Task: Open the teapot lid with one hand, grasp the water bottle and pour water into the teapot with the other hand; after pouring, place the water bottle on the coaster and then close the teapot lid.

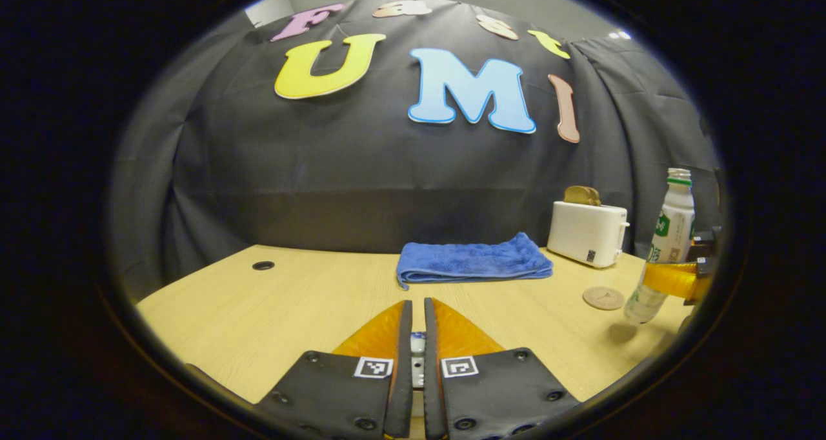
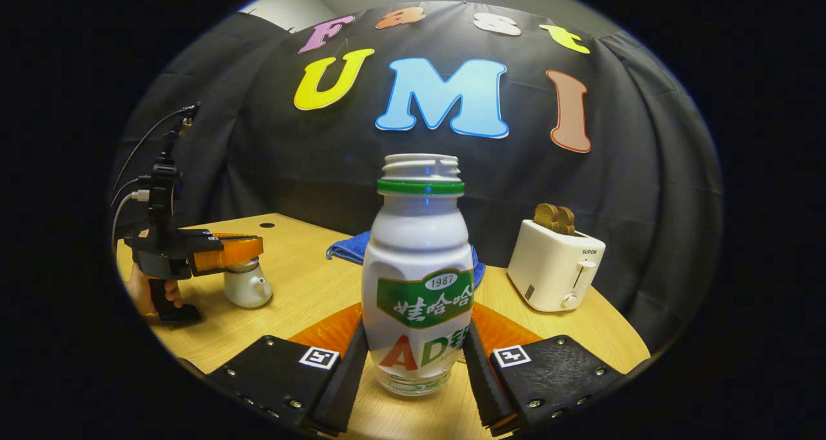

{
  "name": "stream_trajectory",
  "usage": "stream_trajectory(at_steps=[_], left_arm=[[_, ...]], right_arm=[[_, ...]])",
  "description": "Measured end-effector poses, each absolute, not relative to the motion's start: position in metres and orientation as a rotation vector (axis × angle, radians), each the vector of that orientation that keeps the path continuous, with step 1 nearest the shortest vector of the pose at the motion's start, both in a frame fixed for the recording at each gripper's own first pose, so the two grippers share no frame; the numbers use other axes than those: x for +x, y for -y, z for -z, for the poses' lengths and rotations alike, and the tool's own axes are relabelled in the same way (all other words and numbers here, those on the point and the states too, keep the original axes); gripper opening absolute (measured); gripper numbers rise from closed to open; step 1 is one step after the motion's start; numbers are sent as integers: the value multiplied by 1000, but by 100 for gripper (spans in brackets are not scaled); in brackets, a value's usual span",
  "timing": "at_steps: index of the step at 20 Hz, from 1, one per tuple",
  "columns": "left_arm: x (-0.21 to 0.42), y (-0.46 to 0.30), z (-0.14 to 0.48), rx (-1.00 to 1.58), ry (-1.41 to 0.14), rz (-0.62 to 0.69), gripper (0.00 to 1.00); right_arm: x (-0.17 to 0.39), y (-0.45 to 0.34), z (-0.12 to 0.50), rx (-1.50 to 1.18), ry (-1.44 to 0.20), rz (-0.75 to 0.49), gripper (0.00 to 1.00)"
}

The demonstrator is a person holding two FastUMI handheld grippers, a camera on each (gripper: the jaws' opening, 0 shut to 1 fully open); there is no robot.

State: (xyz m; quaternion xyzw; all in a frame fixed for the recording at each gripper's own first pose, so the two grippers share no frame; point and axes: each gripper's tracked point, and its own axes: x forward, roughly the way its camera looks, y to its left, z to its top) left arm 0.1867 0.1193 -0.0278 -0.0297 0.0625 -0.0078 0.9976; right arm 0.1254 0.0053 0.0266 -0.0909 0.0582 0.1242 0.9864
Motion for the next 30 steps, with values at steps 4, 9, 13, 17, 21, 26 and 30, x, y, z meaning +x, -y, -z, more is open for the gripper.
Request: stream_trajectory(at_steps=[4,9,13,17,21,26,30], left_arm=[[181,-119,7,-71,-52,24,41],[166,-118,-14,-50,-3,22,64],[132,-104,-36,-74,25,59,76],[93,-108,-69,-15,106,59,84],[74,-112,-75,-89,112,92,84],[67,-141,-73,-151,121,55,84],[66,-158,-70,-161,118,31,84]], right_arm=[[128,-5,-23,-180,-127,-248,72],[134,6,-26,-165,-100,-211,72],[148,32,-29,-168,-75,-125,72],[167,57,-34,-113,-46,-45,72],[191,67,-25,-95,-76,-41,72],[227,78,-26,-65,-94,-32,72],[241,74,-12,-74,-128,-38,72]])
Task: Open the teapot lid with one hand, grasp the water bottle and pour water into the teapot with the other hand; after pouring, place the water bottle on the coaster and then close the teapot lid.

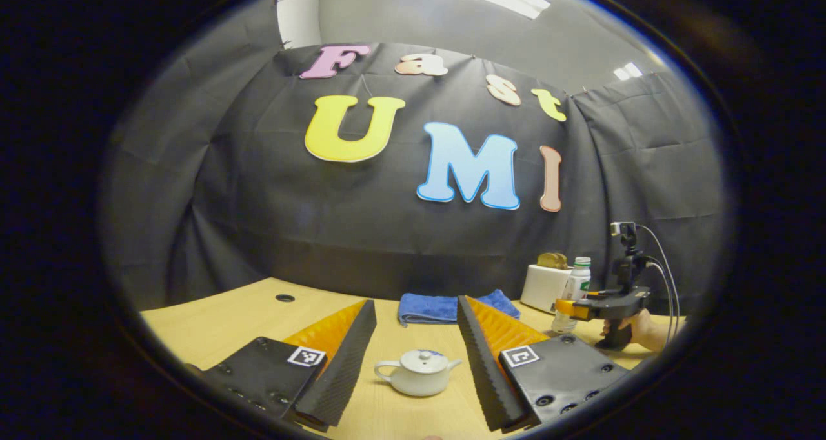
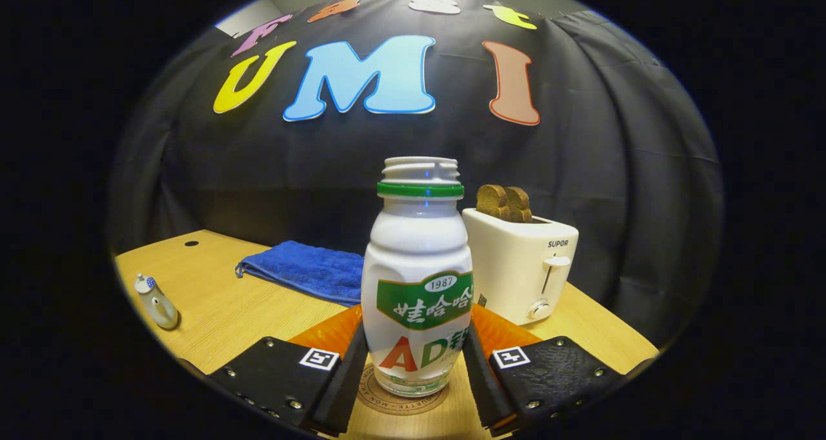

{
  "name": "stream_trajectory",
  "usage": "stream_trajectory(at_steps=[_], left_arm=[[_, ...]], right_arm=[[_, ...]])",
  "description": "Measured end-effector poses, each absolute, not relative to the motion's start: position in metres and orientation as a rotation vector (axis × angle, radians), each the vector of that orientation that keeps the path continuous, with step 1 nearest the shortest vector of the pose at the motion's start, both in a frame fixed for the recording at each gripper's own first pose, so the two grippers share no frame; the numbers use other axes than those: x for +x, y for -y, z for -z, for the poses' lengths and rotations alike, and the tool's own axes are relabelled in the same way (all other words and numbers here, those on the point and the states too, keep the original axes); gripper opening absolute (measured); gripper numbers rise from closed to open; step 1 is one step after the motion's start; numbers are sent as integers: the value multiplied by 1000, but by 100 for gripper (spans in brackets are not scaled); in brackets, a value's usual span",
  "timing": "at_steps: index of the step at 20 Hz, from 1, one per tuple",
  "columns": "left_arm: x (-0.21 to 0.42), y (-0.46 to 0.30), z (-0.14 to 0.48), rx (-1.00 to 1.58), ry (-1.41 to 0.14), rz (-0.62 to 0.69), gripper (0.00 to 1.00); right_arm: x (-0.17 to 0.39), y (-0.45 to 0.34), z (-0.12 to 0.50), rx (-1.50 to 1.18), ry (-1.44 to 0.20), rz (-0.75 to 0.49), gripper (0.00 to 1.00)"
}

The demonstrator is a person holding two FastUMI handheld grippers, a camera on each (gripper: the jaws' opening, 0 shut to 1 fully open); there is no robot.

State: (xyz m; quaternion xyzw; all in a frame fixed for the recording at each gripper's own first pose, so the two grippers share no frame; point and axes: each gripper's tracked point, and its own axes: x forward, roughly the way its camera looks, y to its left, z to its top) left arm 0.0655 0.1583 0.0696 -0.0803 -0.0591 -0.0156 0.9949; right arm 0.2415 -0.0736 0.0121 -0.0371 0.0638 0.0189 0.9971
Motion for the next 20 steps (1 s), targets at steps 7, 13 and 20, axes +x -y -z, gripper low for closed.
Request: stream_trajectory(at_steps=[7,13,20], left_arm=[[70,-155,-61,-169,102,31,84],[70,-151,-62,-160,99,38,84],[68,-146,-65,-146,103,42,84]], right_arm=[[243,69,-1,-65,-159,-59,72],[241,74,-2,-57,-161,-41,72],[233,73,-20,-45,-126,-42,85]])
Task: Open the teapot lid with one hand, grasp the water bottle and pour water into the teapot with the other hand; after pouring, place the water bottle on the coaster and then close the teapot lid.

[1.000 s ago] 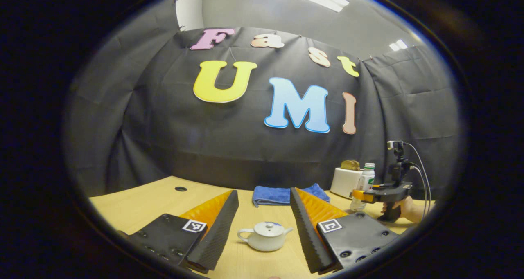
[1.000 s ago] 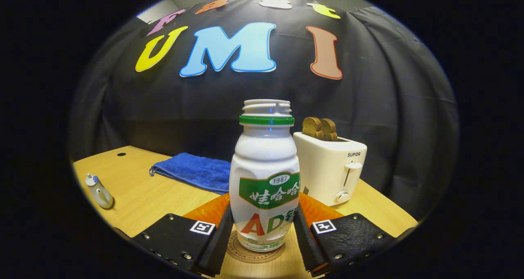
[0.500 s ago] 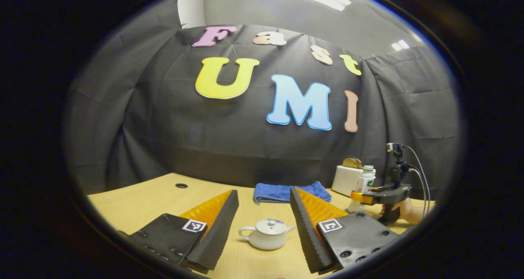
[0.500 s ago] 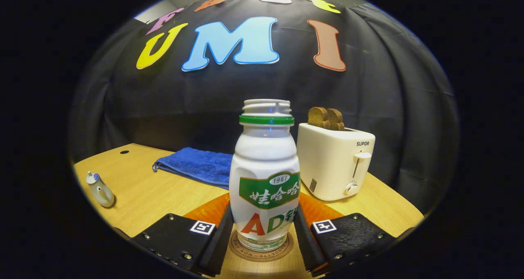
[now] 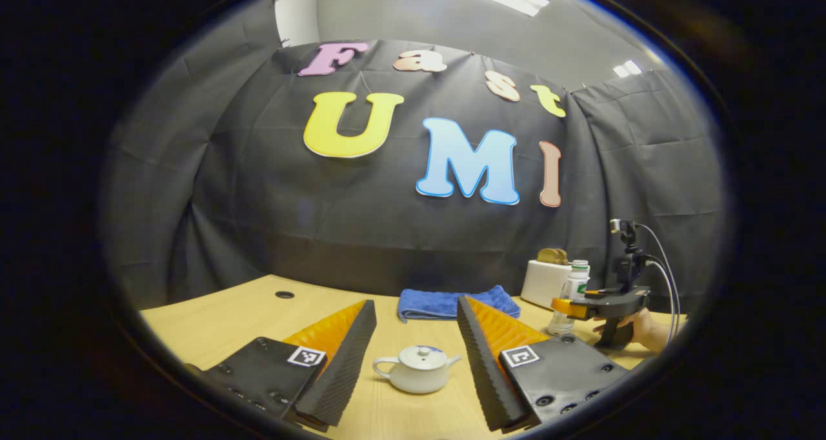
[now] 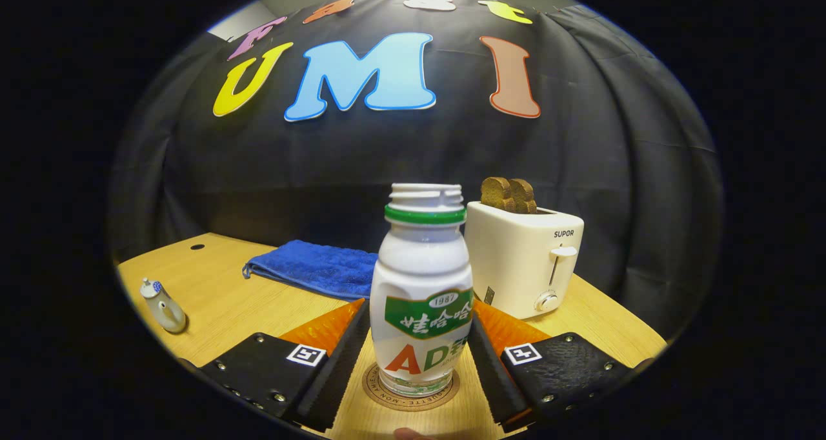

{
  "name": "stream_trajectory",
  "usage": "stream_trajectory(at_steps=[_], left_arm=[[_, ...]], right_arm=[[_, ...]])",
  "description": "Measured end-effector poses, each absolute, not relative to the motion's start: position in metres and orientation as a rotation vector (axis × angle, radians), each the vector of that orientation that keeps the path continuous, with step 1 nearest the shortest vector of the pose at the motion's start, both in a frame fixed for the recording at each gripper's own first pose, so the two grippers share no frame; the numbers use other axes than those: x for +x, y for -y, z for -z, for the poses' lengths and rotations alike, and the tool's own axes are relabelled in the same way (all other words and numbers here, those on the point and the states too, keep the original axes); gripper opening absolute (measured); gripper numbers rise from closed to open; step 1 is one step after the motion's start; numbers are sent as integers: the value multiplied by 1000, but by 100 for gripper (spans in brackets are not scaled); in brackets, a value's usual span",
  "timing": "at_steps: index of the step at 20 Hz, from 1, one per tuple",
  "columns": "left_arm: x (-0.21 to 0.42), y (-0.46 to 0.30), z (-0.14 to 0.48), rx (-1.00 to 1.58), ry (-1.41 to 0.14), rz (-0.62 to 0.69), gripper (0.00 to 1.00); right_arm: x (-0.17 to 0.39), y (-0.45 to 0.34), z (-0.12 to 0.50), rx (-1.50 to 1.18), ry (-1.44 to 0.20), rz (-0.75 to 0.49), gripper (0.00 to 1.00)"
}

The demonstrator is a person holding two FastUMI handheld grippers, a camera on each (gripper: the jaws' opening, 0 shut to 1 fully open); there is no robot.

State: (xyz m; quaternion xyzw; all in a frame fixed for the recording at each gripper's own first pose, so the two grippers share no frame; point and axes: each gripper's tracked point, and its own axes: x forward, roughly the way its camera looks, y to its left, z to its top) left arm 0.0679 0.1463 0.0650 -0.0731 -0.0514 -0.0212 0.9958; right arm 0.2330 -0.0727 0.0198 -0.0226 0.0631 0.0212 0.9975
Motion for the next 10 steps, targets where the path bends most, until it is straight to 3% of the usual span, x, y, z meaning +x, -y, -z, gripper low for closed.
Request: stream_trajectory(at_steps=[10], left_arm=[[57,-127,-70,-118,103,73,84]], right_arm=[[185,79,-40,-61,-101,-37,86]])
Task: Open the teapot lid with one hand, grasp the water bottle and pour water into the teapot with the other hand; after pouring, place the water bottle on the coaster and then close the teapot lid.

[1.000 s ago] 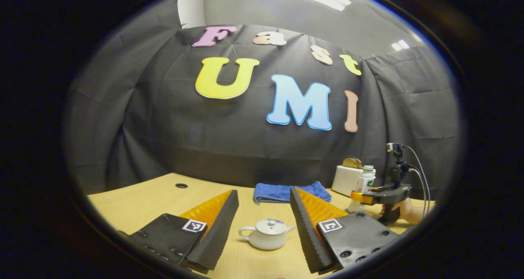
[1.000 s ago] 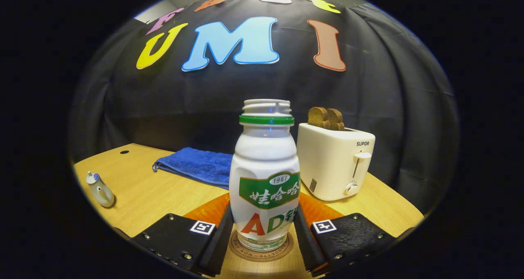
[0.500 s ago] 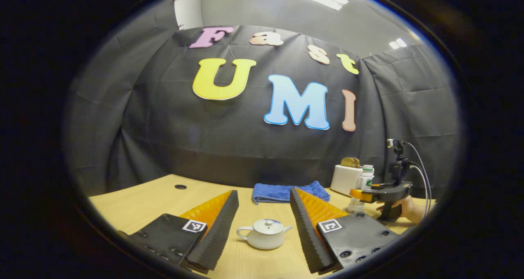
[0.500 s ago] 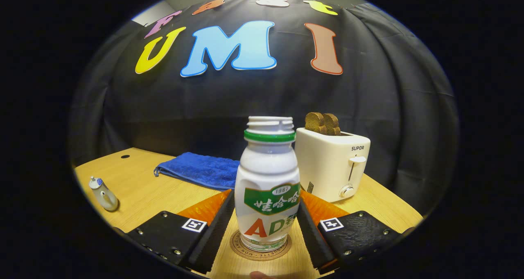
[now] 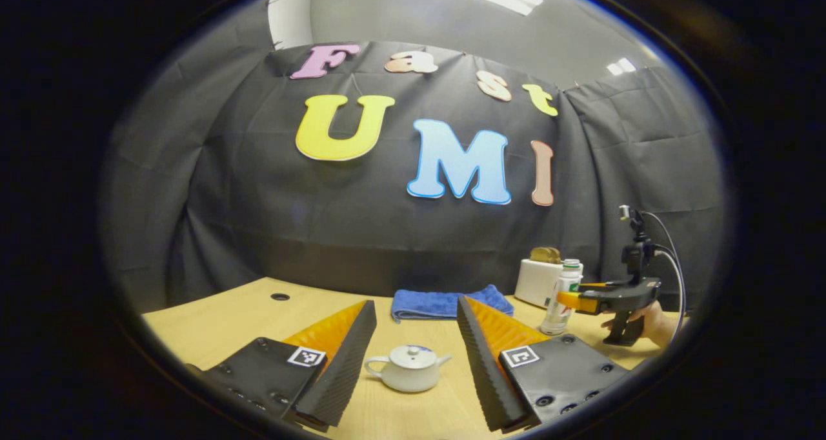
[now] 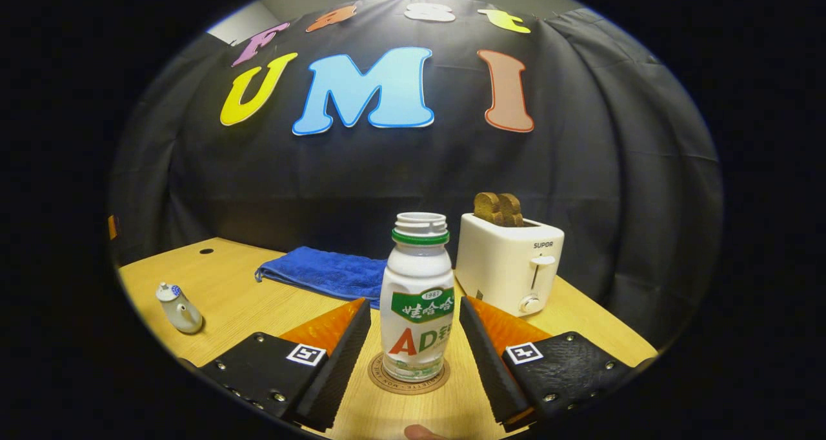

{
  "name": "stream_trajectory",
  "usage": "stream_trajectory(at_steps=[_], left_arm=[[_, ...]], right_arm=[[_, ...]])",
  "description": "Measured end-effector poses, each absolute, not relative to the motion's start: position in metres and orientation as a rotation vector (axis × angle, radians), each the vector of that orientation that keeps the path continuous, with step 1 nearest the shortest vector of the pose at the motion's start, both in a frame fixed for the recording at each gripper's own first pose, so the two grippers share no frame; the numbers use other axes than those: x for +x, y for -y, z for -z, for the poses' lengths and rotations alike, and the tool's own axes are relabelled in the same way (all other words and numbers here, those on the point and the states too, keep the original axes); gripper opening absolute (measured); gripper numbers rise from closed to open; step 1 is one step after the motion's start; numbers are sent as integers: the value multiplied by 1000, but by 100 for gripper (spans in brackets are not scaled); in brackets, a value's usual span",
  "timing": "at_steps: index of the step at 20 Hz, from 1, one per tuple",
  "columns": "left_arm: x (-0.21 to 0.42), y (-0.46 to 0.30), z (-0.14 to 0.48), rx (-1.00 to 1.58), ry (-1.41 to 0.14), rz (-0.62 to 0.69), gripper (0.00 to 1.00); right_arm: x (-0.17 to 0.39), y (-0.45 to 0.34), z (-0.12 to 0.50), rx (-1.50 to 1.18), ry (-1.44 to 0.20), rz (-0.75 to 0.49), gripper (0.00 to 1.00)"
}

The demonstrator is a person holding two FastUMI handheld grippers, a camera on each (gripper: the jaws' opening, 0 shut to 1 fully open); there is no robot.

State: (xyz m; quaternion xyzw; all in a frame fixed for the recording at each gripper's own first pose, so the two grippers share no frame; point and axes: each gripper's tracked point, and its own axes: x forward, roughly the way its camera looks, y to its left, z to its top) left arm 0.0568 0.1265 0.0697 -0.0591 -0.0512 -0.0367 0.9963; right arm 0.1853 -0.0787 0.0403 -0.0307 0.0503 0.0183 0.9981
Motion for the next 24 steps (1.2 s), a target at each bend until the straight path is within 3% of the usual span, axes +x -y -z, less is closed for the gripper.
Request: stream_trajectory(at_steps=[4,7,8,11,19,24], left_arm=[[47,-94,-61,-89,88,113,86],[38,-59,-50,-107,79,135,97],[36,-48,-45,-115,72,136,98],[26,-32,-36,-89,80,90,99],[7,-20,-1,-62,33,-23,99],[7,4,5,-13,6,3,100]], right_arm=[[131,86,-53,-108,-52,51,86],[86,55,-51,-79,-37,39,93],[71,44,-49,-80,-30,31,97],[38,10,-37,-90,-10,5,97],[8,-18,-7,-10,-13,-61,95],[6,-13,-1,-2,-7,-42,95]])
